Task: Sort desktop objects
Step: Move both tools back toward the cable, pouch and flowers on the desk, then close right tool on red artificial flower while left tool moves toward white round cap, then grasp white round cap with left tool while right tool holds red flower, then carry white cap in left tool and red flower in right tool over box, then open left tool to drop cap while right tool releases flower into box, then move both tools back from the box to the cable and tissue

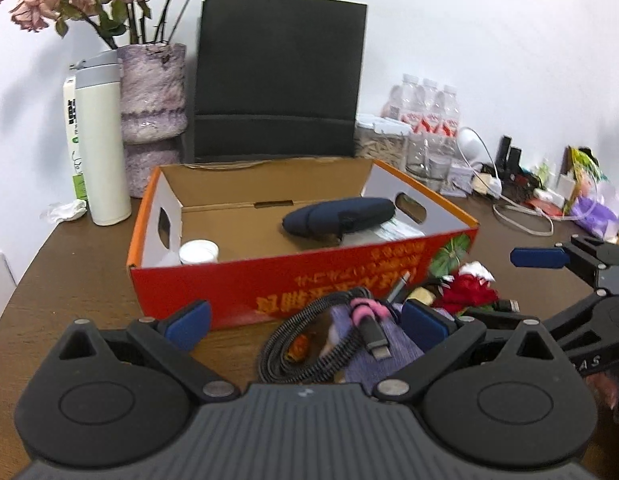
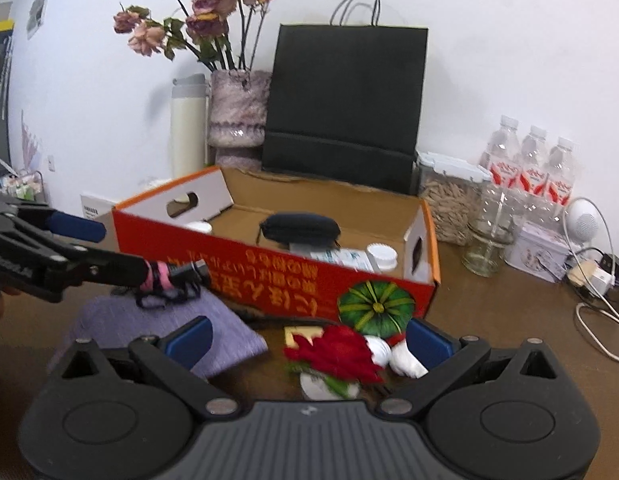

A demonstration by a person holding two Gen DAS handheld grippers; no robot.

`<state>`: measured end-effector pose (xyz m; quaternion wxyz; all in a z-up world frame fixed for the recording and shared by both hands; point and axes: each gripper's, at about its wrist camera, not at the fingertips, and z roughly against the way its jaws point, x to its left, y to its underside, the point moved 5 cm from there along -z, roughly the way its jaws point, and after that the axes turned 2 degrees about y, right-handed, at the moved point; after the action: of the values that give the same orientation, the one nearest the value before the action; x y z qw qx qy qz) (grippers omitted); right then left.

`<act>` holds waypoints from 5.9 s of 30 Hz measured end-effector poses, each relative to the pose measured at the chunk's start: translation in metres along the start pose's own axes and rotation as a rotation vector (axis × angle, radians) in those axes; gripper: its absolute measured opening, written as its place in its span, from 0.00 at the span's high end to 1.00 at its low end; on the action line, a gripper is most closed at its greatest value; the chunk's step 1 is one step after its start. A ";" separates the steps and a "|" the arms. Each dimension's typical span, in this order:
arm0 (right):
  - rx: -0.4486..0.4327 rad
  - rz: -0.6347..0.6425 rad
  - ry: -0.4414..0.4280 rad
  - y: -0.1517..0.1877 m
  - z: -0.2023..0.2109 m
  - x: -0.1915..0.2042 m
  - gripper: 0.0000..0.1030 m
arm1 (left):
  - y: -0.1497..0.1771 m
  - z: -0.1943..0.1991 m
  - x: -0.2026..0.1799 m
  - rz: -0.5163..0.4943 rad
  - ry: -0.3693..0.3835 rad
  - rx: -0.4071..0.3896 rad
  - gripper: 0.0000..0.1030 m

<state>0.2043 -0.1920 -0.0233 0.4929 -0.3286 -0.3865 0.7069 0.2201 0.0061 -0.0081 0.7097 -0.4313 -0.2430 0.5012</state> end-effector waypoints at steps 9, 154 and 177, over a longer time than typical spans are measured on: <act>0.050 -0.075 0.059 0.011 -0.016 -0.024 0.10 | 0.004 -0.009 -0.004 0.002 0.007 -0.001 0.00; -0.051 -0.159 0.112 -0.070 -0.124 -0.044 0.44 | -0.068 -0.107 0.036 0.035 -0.269 -0.100 0.55; -0.155 -0.170 0.086 -0.063 -0.057 -0.033 0.00 | -0.062 -0.047 0.016 0.013 -0.197 -0.193 0.00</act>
<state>0.2902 -0.1977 0.0063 0.5402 -0.3621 -0.4449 0.6158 0.2939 -0.0042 0.0199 0.6343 -0.4476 -0.3558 0.5203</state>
